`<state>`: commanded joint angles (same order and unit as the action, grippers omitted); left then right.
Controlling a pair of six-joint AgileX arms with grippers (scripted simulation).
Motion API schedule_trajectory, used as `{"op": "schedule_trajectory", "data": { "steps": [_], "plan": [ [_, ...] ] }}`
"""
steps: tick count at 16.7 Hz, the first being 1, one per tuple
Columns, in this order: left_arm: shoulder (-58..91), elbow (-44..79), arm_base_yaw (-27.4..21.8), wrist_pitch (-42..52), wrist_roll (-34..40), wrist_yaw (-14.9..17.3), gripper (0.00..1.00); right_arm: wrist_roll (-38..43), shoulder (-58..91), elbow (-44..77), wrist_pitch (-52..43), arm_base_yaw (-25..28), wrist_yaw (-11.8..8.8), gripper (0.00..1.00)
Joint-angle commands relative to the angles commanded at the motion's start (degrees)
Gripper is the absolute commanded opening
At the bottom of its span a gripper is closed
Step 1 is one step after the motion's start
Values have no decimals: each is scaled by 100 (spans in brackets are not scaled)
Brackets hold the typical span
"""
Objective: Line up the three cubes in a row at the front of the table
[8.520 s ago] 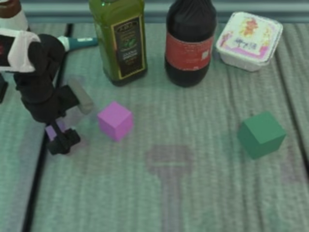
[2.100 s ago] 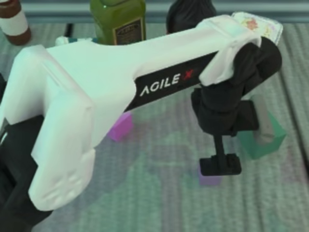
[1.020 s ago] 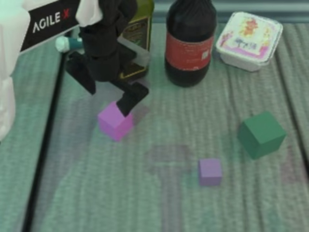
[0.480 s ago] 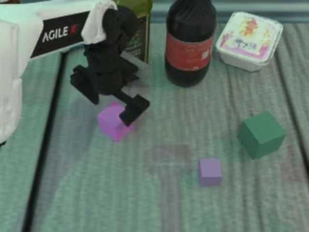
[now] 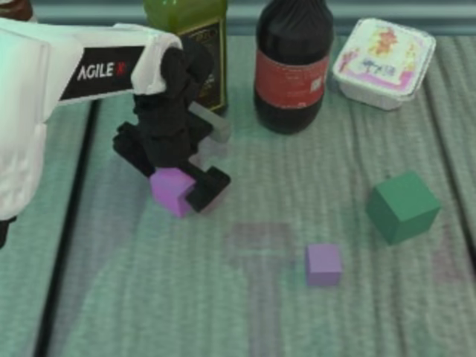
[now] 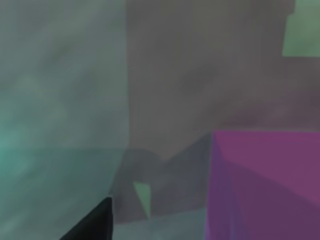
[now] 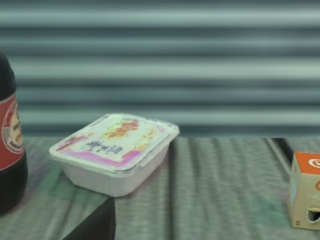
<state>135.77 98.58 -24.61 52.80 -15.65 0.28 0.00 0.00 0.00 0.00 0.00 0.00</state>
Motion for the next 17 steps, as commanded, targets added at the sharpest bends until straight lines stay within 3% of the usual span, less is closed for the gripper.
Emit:
{"op": "schedule_trajectory", "data": {
  "steps": [1,14,17],
  "plan": [
    [0,0,0,0,0,0,100,0,0,0,0,0,0,100],
    [0,0,0,0,0,0,2,0,0,0,0,0,0,100],
    [0,0,0,0,0,0,0,0,0,0,0,0,0,100]
  ]
}}
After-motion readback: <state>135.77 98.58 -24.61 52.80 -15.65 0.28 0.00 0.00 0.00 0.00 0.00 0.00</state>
